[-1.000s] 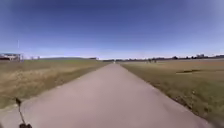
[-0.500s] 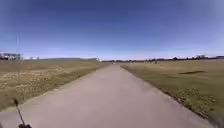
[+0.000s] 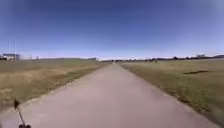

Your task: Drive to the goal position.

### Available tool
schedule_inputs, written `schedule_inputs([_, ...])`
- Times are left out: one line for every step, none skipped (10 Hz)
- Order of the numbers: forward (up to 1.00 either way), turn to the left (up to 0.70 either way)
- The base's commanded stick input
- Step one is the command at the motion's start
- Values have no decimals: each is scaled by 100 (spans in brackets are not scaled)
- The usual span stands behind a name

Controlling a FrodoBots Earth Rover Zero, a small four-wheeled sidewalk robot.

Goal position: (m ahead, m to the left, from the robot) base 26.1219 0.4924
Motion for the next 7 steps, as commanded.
schedule_inputs([100,0])
schedule_inputs([100,0])
schedule_inputs([100,0])
schedule_inputs([100,0])
schedule_inputs([100,0])
schedule_inputs([100,0])
schedule_inputs([100,0])
